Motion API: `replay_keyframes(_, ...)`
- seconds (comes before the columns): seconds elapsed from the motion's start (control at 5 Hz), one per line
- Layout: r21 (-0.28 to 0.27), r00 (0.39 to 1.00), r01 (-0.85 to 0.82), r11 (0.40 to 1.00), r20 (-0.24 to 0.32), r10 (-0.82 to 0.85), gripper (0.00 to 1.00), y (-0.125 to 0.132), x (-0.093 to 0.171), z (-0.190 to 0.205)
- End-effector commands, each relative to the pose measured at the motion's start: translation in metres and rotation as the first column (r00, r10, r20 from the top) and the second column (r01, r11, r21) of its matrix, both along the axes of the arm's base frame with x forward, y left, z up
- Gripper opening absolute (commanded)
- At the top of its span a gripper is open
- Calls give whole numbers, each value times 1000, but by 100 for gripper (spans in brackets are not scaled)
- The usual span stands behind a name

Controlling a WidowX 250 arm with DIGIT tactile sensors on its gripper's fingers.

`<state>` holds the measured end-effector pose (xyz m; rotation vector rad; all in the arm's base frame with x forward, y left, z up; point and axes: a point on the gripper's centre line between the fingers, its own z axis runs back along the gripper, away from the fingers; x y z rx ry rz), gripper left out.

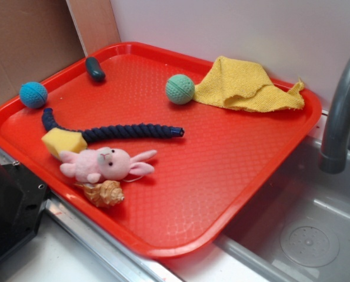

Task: Grab the plastic pickle.

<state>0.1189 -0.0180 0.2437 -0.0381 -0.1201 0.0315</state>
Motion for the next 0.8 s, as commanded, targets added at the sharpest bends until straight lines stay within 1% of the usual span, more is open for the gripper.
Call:
replay_keyframes(0.0,0,1000,0,1000,0,0,100,0,0,0)
replay_keyframes(0.2,-9,986,-168,986,22,168,100,30,30,-28)
replay_keyframes(0.4,15,914,-397,918,104,393,100,59,60,-43)
replay_keyframes(0.6,50,814,-572,819,158,559,100,98,80,-69)
